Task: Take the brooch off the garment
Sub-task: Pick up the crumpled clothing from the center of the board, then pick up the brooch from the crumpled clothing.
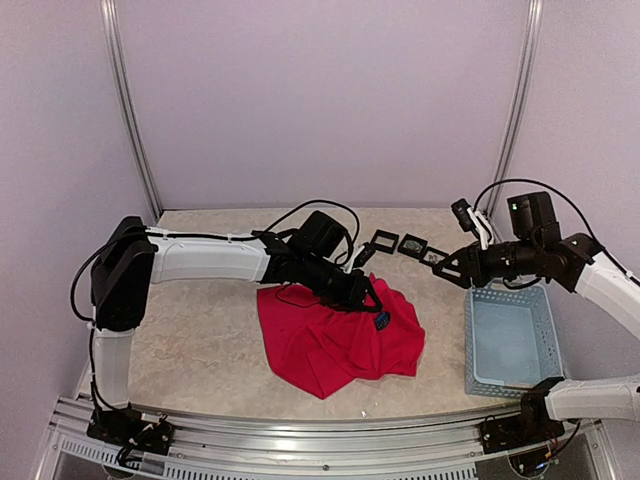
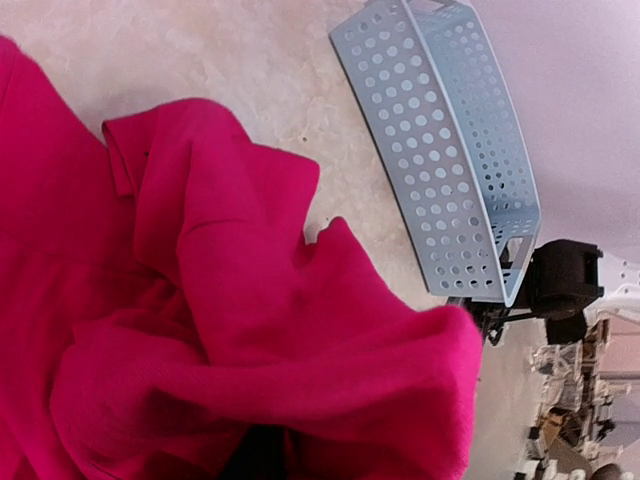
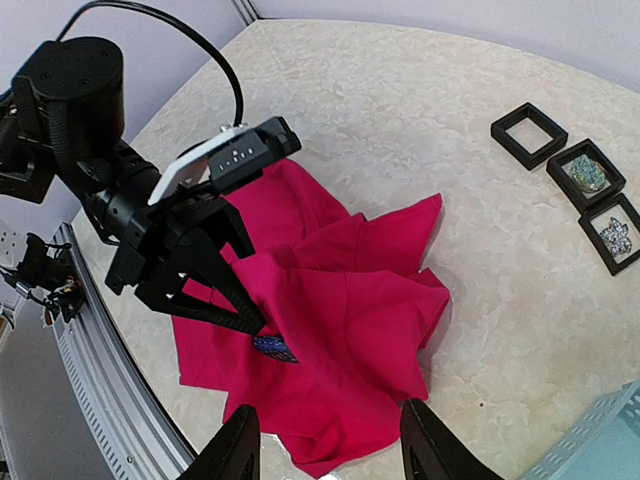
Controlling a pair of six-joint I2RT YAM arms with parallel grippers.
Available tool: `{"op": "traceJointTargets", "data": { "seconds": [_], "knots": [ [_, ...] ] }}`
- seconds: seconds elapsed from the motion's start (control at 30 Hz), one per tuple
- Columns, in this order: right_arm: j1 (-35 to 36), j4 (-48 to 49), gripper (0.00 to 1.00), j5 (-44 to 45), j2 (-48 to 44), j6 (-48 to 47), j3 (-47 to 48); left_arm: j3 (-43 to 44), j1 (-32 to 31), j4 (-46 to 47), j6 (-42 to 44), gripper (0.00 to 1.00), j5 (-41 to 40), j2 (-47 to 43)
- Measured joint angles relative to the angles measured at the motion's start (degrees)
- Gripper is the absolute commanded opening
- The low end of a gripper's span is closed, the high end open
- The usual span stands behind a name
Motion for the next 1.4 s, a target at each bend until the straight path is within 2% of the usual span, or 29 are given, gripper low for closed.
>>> {"op": "traceJointTargets", "data": {
  "seconds": [0.07, 0.2, 0.33, 0.5, 0.7, 0.8, 1.0, 1.4],
  "knots": [
    [0.0, 0.5, 0.49, -0.2, -0.8, 0.4, 0.0, 0.0, 0.0, 0.0, -0.5, 0.0, 0.8, 0.4],
    [0.0, 1.6, 0.48, 0.0, -1.0, 1.5, 0.0, -0.5, 0.3, 1.0, -1.5, 0.0, 1.5, 0.4],
    [0.4, 3.0, 0.47, 0.2, -0.4, 5.1, 0.4, -4.4, 1.4, 3.7, -4.4, 0.0, 1.5, -2.3],
    [1.0, 6.1, 0.45, 0.1, 1.7, 12.1, 1.4, -12.1, 4.9, 10.7, -10.6, 0.0, 1.5, -10.7],
    [2.3, 10.0, 0.45, -0.3, 5.4, 21.0, 3.2, -14.2, 7.2, 20.9, -18.1, 0.0, 1.5, -17.2],
    [3.3, 11.7, 0.45, -0.4, 7.0, 24.2, 4.5, -14.3, 7.2, 25.4, -21.5, 0.0, 1.5, -17.6],
    [6.7, 15.9, 0.46, -1.5, 10.8, 27.3, 7.5, -14.3, 7.4, 28.5, -24.8, 0.0, 2.6, -17.2],
    [12.9, 16.8, 0.45, -3.8, 20.8, 26.0, 14.2, -14.3, 7.5, 29.8, -26.4, 0.0, 3.1, -15.1]
  ]
}}
